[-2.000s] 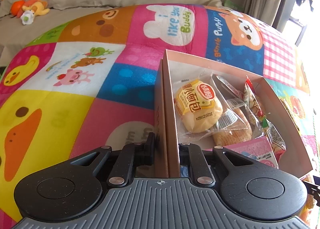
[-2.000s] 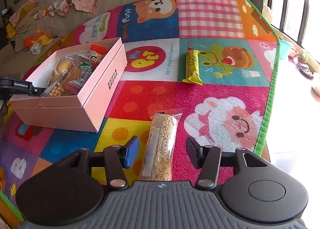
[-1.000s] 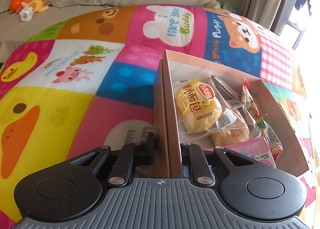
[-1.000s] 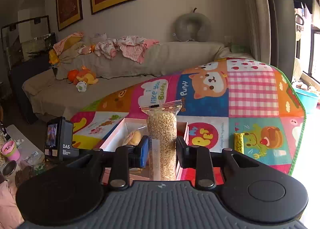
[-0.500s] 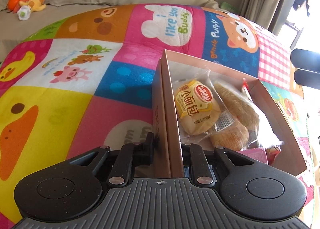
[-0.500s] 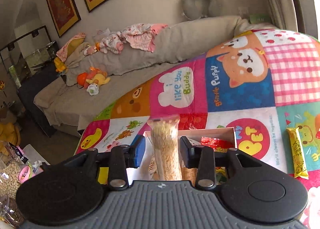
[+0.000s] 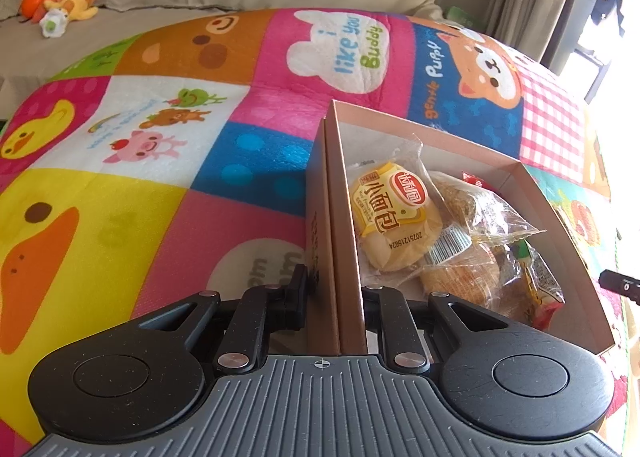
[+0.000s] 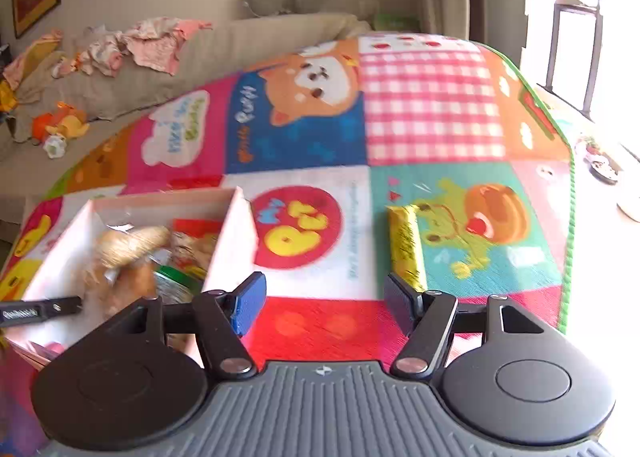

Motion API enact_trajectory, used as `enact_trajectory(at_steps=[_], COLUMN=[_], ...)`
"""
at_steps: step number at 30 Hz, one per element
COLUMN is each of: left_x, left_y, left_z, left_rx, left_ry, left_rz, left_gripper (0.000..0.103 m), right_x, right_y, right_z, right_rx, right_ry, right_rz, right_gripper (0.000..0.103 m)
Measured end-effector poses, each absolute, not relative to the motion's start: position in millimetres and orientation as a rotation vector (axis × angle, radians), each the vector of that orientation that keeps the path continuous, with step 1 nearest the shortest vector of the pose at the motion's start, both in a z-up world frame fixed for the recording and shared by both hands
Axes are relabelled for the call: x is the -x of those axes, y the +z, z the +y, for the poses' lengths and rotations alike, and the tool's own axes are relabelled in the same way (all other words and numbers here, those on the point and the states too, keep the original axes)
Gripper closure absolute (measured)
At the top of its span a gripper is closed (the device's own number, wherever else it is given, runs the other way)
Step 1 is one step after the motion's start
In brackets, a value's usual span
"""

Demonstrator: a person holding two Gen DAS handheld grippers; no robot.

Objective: Organize objects
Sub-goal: 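Move the right gripper toward the yellow cheese stick, then grasp the yellow cheese stick with the right gripper and lift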

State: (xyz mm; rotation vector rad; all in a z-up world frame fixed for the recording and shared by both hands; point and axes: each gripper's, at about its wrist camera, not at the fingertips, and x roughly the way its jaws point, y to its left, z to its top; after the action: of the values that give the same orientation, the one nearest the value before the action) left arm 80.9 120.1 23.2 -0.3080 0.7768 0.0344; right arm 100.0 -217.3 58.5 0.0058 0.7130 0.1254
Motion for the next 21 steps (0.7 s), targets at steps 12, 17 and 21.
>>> enact_trajectory(at_steps=[12,17,21], left_x=[-85.4,-85.5,-85.2], left_y=[22.6,22.2,21.7], left_z=[110.4,110.3,110.3], left_rx=[0.273,0.269,0.268], left_ry=[0.012,0.011,0.011], left_rz=[0.785,0.785,0.784], left_gripper=[0.085,0.085,0.085], right_x=[-175.5,-213.0,-208.8], right_y=[9.5,-3.7,-0.2], right_z=[-260.0,-262.9,-255.2], right_rx=[-0.004,-0.020,0.029], right_ry=[-0.032,-0.061,-0.024], right_rz=[0.781,0.823,0.834], right_gripper=[0.038,0.048,0.079])
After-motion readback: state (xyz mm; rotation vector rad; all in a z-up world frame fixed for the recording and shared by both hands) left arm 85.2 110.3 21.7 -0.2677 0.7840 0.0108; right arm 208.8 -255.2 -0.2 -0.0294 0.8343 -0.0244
